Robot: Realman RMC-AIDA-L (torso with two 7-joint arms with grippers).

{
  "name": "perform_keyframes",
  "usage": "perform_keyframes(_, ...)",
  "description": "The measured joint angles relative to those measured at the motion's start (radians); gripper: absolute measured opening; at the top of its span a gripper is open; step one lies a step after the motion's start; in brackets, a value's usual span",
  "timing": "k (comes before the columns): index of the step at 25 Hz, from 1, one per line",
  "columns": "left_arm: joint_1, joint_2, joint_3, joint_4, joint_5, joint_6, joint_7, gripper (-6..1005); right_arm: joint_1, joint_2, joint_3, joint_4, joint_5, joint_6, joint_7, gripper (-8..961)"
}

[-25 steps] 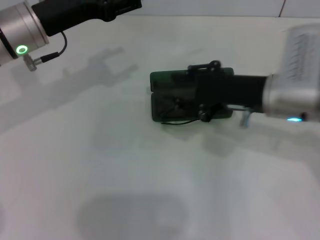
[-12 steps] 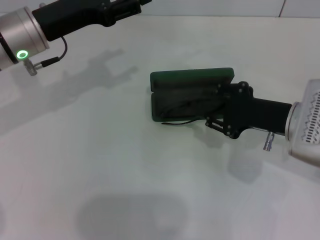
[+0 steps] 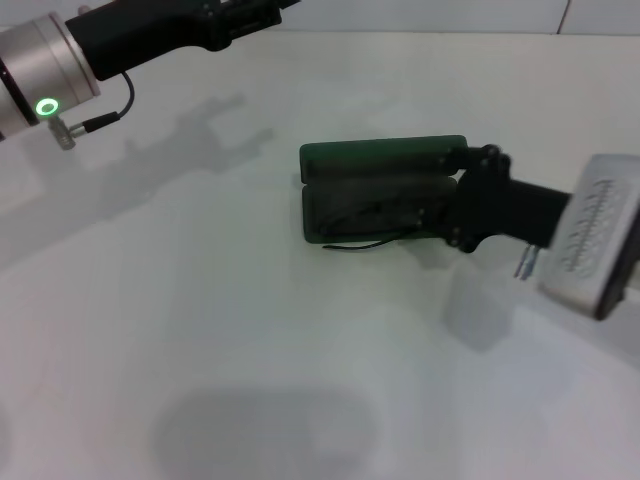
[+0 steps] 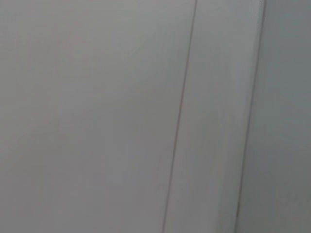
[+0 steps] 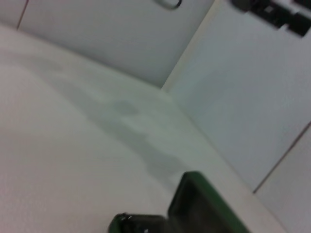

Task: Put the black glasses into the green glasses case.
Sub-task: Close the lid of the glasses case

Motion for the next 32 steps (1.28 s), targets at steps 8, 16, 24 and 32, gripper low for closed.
perform_keyframes(8,-0.015,0.0,0.011,-0.003,0.002,-0.041,0.001,825,0.053,-0.001,-0.122,0.001,-0.01,0.172,0.0,426)
perform_keyframes(16,-0.03,0.0,0.025,0.001,0.001,-0.055,0.001,825,0.071,-0.001,-0.139,0.016,-0.01,0.198,0.003,426)
perform_keyframes(24,-0.034,0.002,0.024,0.004,0.002,-0.057,0.001,826,0.114,-0.002,-0.205,0.042,-0.009,0.269,0.046,426)
perform_keyframes(32,-0.027,0.0,0.024,0.006,0.002,-0.055,0.001,825,0.118,-0.002,-0.225,0.043,-0.01,0.273,0.054,426)
